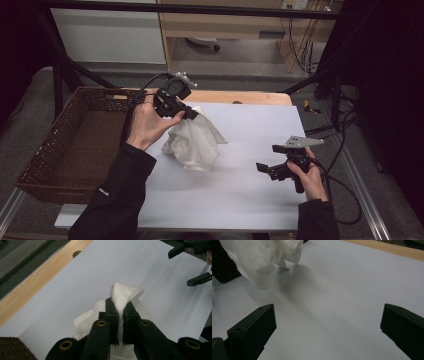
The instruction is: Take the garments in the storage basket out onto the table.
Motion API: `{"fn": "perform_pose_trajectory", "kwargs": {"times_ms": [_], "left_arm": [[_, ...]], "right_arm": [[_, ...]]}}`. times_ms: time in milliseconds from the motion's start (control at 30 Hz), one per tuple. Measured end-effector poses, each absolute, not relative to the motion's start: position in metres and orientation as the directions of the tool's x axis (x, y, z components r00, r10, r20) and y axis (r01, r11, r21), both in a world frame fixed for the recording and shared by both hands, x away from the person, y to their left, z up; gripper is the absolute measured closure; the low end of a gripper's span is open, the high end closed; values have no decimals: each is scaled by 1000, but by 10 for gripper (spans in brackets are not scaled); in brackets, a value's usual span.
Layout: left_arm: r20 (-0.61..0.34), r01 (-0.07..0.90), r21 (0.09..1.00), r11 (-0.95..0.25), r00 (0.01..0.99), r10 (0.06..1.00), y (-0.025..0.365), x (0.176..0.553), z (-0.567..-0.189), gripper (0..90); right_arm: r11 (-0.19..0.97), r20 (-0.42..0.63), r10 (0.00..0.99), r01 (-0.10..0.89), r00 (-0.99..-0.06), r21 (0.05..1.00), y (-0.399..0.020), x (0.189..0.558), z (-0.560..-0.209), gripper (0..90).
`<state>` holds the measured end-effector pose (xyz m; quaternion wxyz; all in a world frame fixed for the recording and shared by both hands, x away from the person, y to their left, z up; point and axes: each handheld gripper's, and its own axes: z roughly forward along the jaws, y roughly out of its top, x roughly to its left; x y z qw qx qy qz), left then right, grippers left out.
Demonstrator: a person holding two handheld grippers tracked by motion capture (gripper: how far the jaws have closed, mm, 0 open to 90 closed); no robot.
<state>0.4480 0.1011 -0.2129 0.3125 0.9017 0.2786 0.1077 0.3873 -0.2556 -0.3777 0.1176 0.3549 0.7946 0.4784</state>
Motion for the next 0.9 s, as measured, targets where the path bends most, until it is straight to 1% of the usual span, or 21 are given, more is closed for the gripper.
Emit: {"fn": "perform_pose_trajectory", "kwargs": {"times_ms": [200, 467, 700, 733, 800, 900], "left_arm": [[23, 435, 621, -652, 821, 571, 95, 449, -235, 847], [-3, 448, 604, -659, 828, 560, 87, 447, -268, 837], [-11, 456, 596, -662, 828, 560, 85, 444, -282, 810], [-14, 461, 593, -661, 826, 563, 86, 444, -283, 785], [-22, 475, 585, -658, 820, 573, 87, 444, -285, 699], [-31, 484, 584, -652, 815, 578, 91, 443, -287, 512]], "right_arm": [[292, 152, 677, 453, -720, 843, -255, 387, -378, 8], [294, 149, 680, 454, -718, 841, -255, 387, -378, 8], [292, 150, 680, 452, -718, 843, -256, 387, -378, 8], [292, 151, 680, 454, -718, 842, -255, 387, -378, 8], [293, 151, 680, 455, -718, 841, -255, 387, -378, 8], [293, 152, 679, 455, -718, 841, -255, 387, -378, 8]]}}
